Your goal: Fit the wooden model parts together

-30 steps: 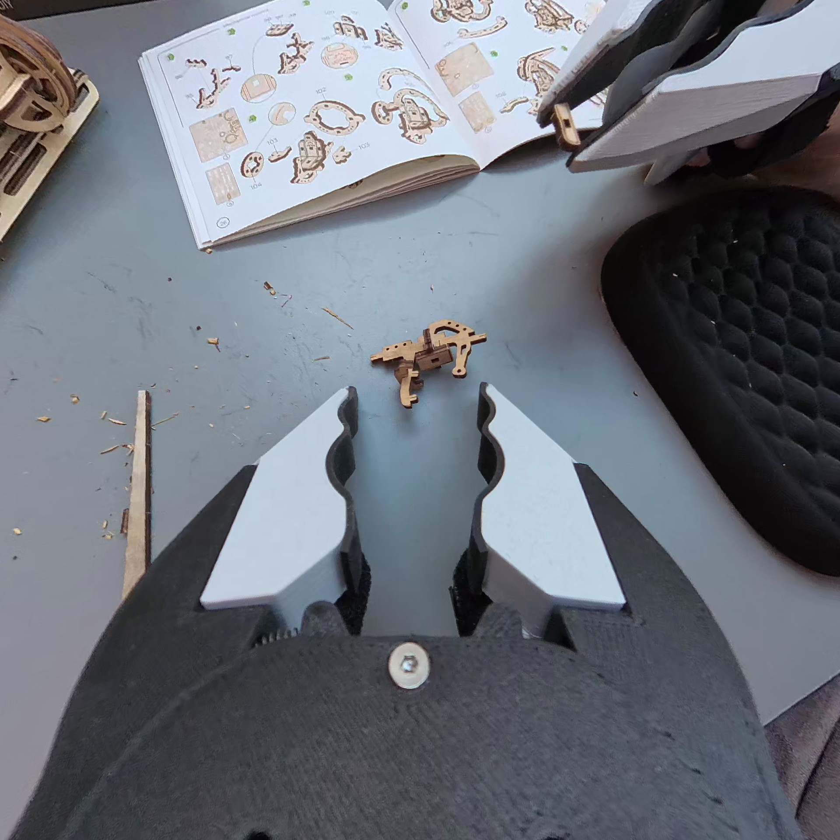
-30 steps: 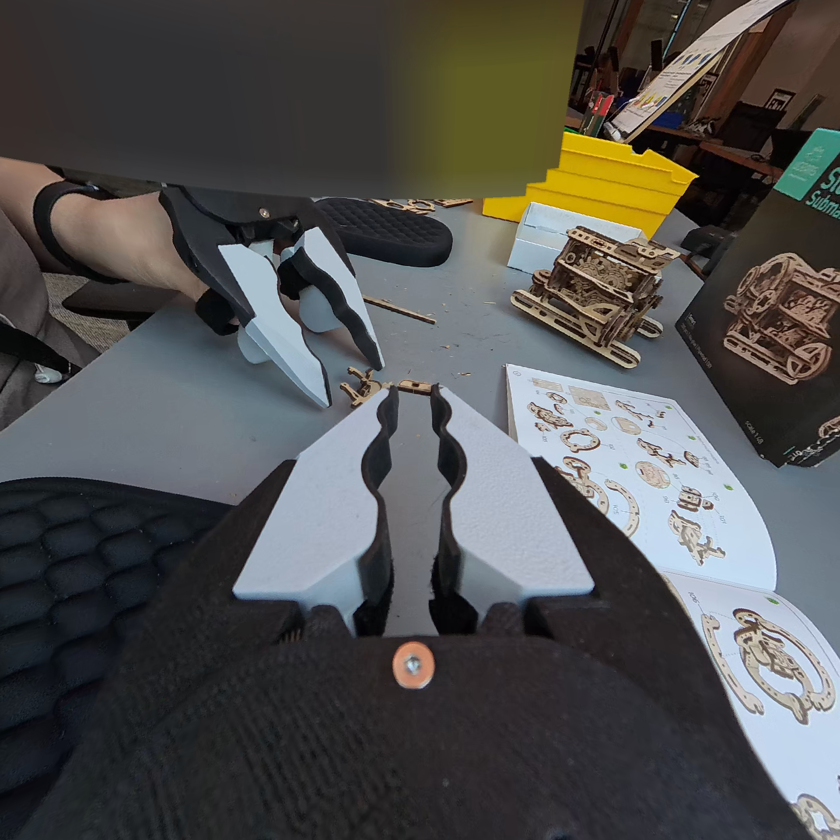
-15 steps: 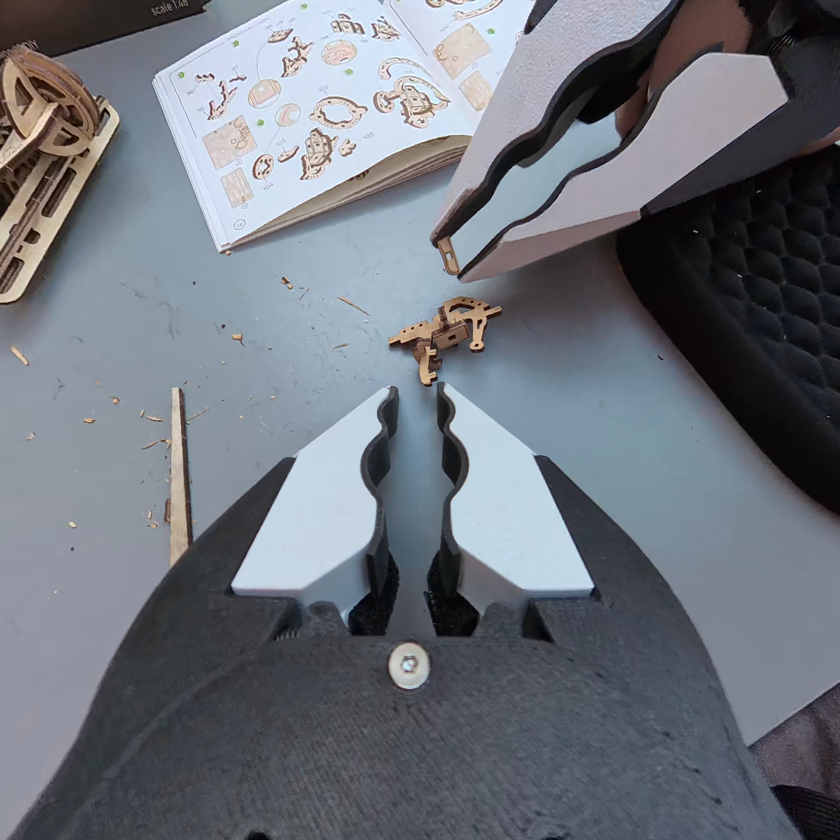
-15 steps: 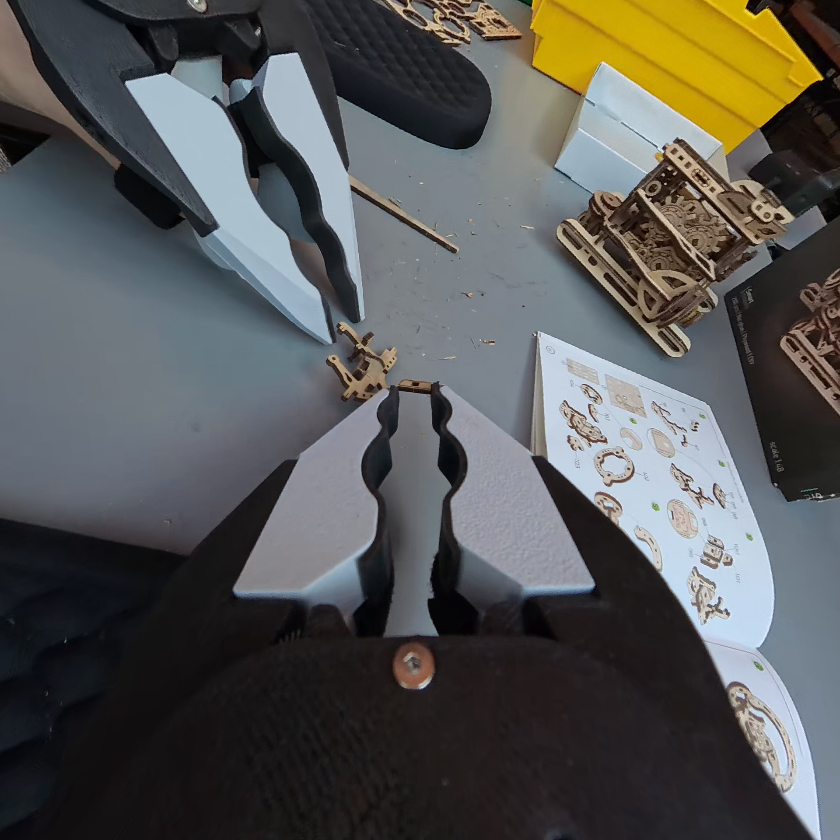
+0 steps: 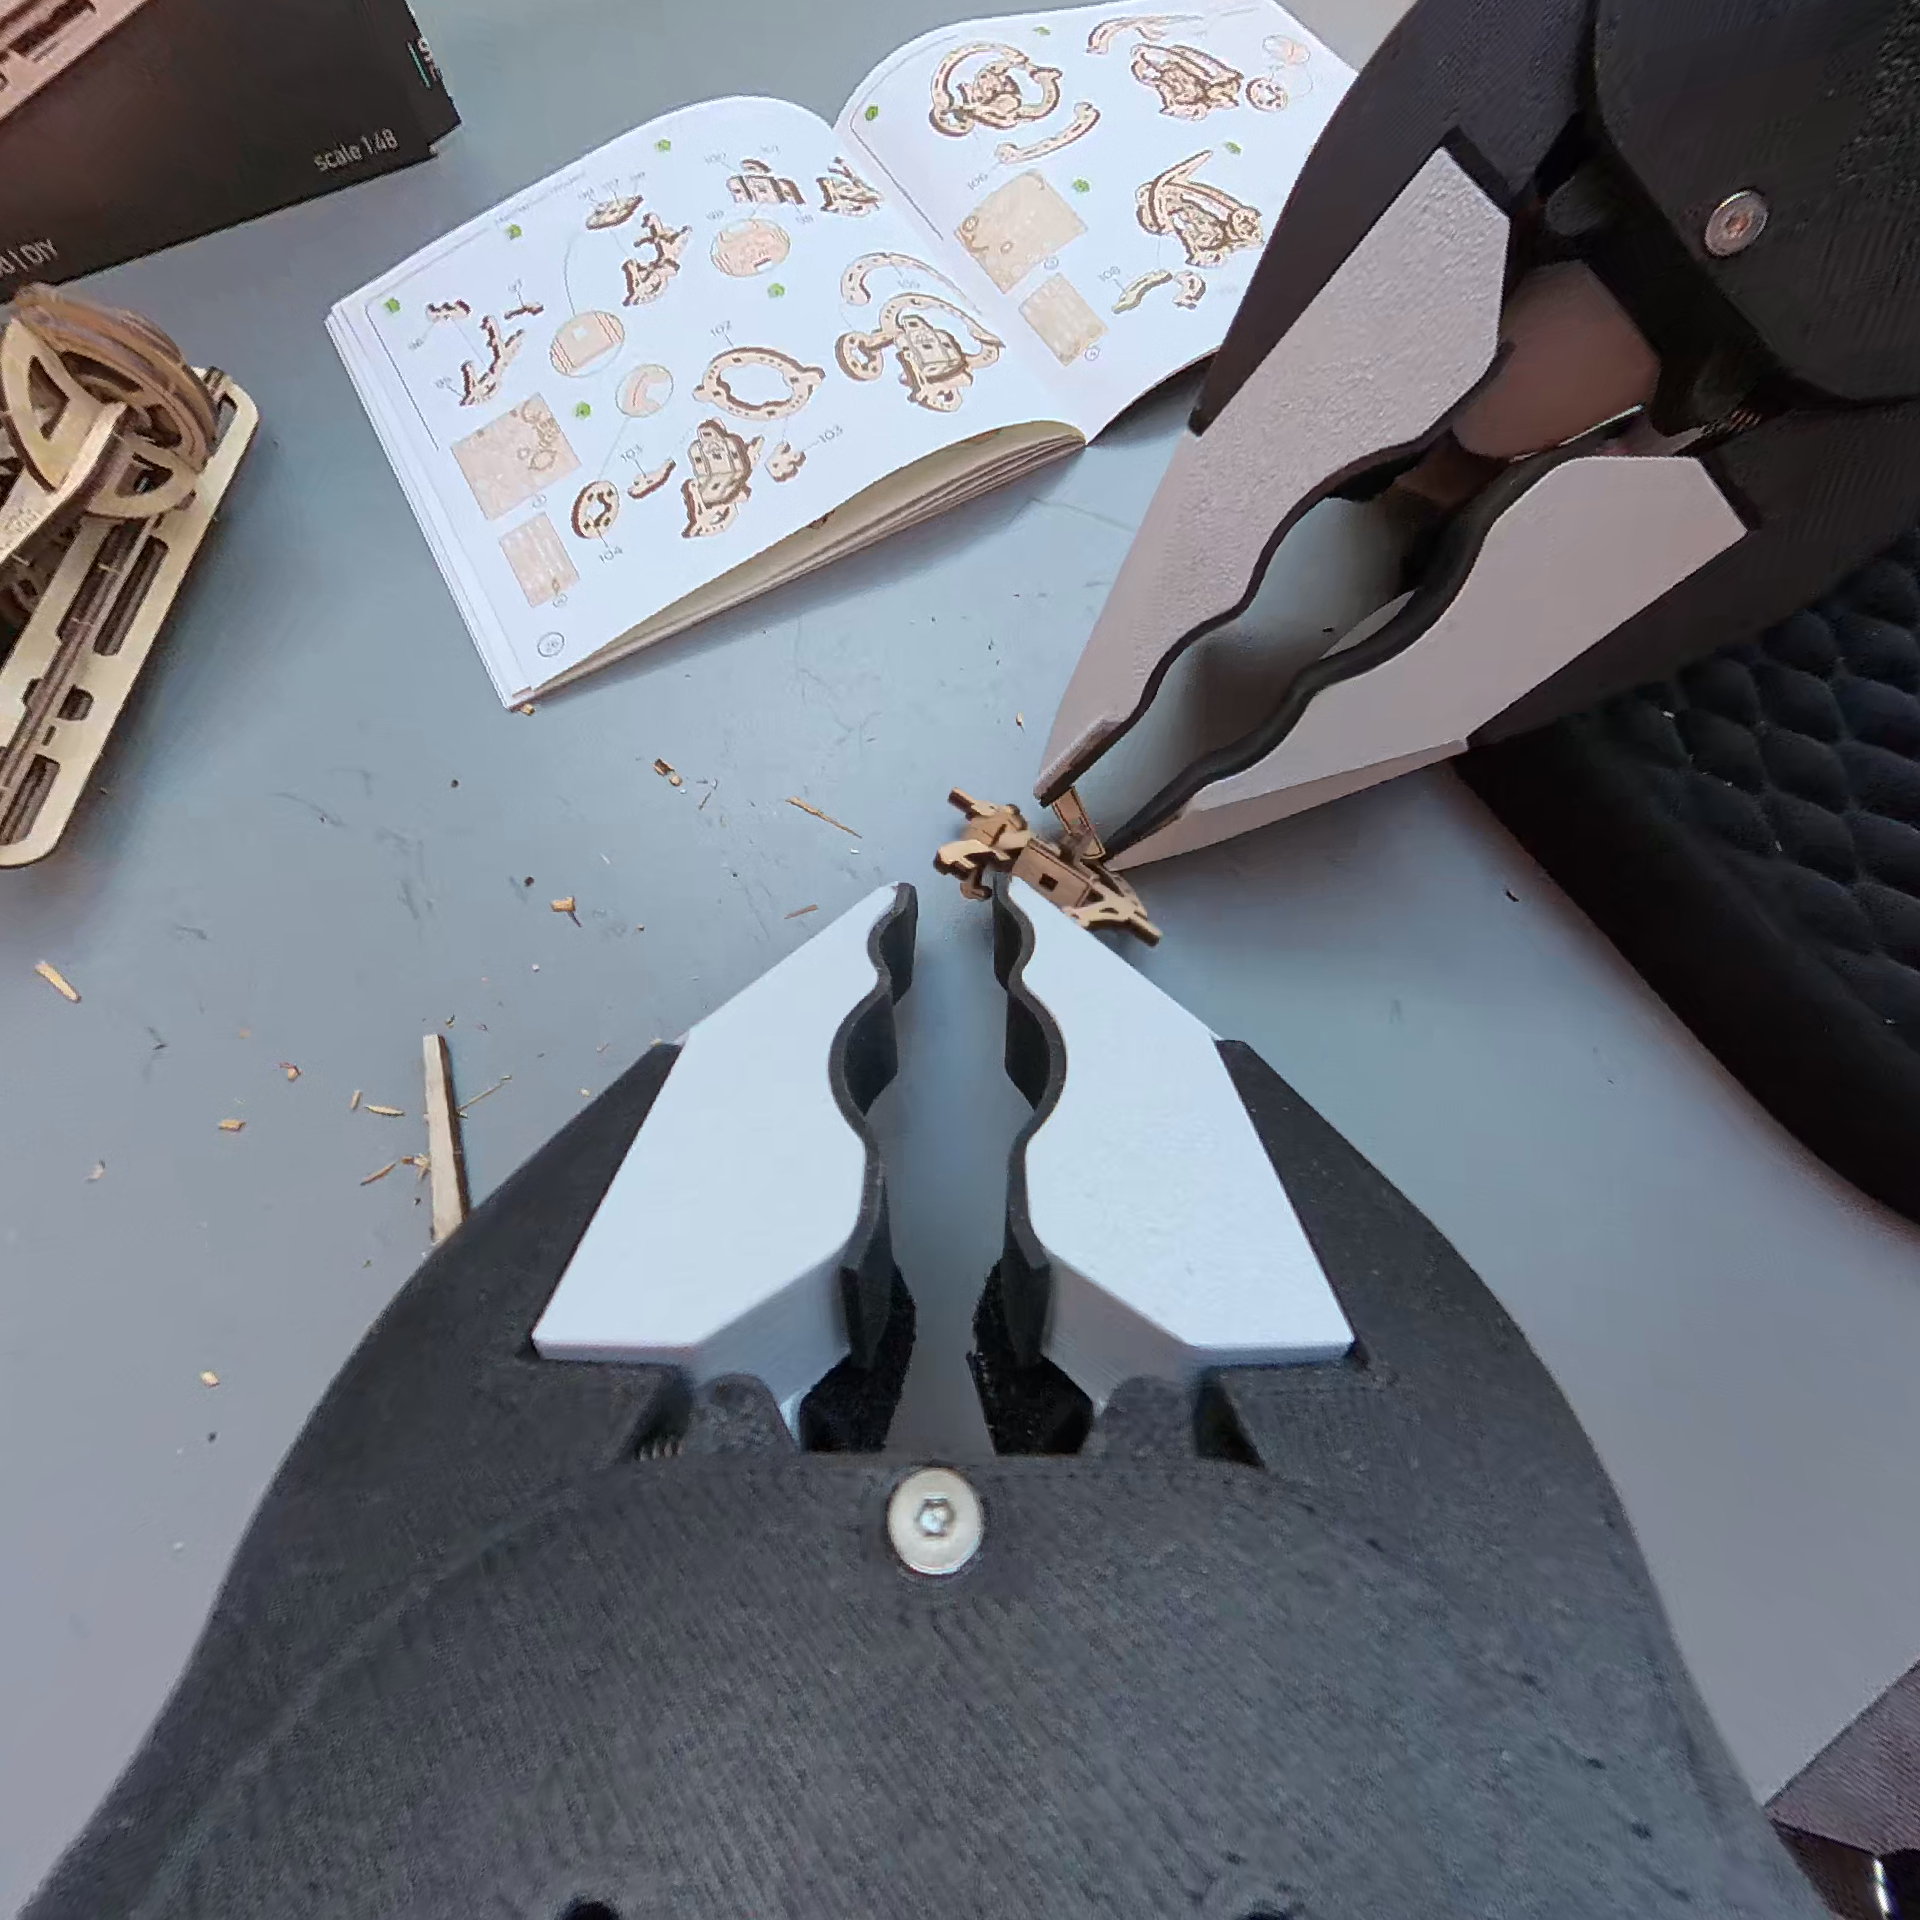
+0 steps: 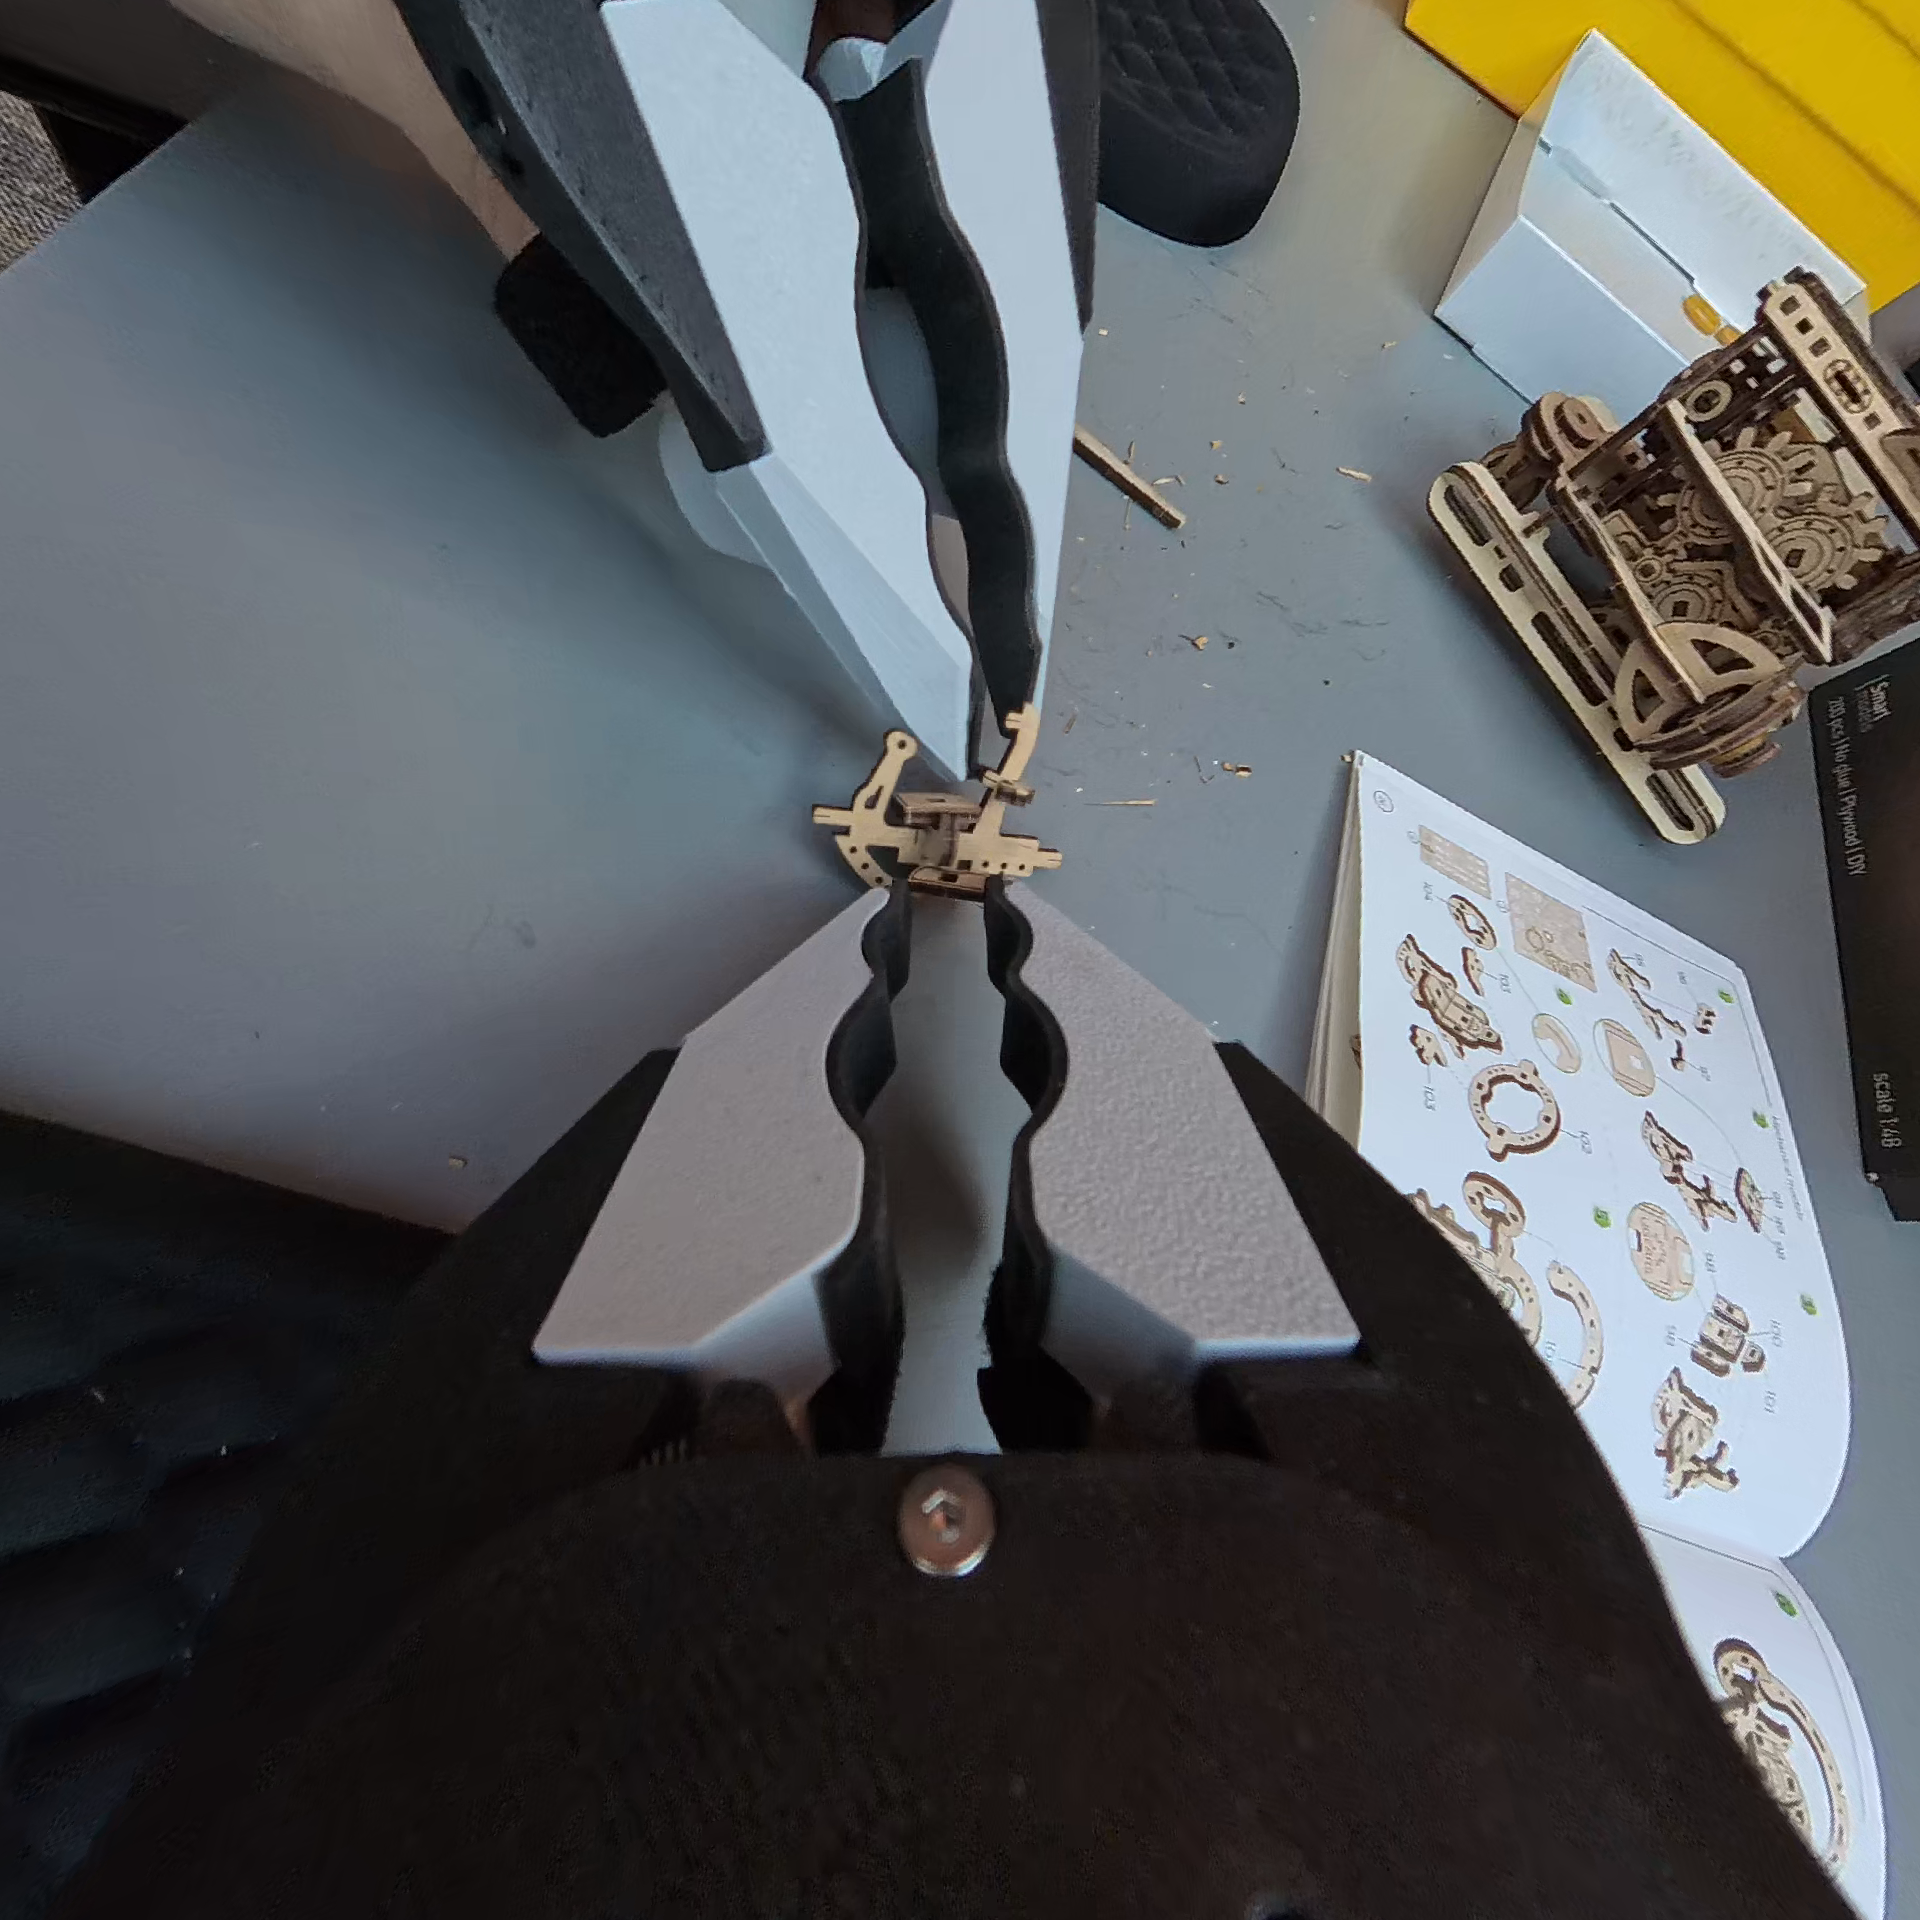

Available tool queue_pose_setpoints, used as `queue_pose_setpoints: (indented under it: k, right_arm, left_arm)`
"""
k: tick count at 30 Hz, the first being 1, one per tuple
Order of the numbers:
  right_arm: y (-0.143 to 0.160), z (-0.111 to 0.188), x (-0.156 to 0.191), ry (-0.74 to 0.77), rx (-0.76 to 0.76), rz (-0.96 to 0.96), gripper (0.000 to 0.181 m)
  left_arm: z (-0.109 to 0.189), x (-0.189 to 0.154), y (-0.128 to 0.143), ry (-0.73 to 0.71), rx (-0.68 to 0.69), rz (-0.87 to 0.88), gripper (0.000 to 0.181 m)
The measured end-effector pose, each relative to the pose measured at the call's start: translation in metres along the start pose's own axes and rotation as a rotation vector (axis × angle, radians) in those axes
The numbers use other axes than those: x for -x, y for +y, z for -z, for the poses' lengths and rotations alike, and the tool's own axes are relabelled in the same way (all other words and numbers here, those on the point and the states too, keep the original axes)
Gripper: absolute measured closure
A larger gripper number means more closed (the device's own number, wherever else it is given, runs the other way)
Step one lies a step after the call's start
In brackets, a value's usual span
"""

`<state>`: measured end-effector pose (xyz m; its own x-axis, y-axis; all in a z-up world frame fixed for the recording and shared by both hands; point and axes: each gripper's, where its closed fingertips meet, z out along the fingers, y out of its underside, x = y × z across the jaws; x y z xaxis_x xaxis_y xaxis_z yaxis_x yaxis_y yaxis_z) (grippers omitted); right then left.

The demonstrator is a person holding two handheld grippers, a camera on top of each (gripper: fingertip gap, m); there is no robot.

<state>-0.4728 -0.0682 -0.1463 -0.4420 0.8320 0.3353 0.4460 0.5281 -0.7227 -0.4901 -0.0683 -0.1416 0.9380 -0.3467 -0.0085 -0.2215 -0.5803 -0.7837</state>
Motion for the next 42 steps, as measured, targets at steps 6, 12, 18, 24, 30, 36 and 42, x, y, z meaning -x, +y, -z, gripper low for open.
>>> queue_pose_setpoints:
  k: [6,12,18,24,30,36,42]
  right_arm:
    - [0.001,0.000,0.000,-0.004,0.008,-0.005,0.168]
    - [0.005,0.004,-0.002,0.006,0.028,0.000,0.168]
    - [0.008,0.009,-0.007,0.013,0.024,-0.032,0.168]
    - [0.004,0.010,-0.008,0.021,0.010,-0.022,0.168]
    - [-0.015,0.010,-0.005,-0.006,-0.052,-0.096,0.168]
    - [-0.023,0.008,0.001,-0.012,-0.050,-0.105,0.169]
    - [-0.013,0.001,0.004,0.002,0.020,-0.055,0.169]
  left_arm:
    - [-0.002,-0.003,-0.013,0.035,-0.025,-0.059,0.169]
    - [-0.006,-0.009,-0.021,0.043,-0.026,-0.133,0.169]
    - [-0.009,-0.012,-0.022,0.063,-0.034,-0.131,0.169]
    - [0.014,0.003,-0.015,0.060,-0.053,-0.028,0.166]
    - [0.029,0.012,0.013,0.133,0.009,0.040,0.164]
    - [0.025,0.009,0.030,0.173,0.084,0.003,0.165]
    - [0.020,0.005,0.026,0.209,0.068,-0.038,0.162]
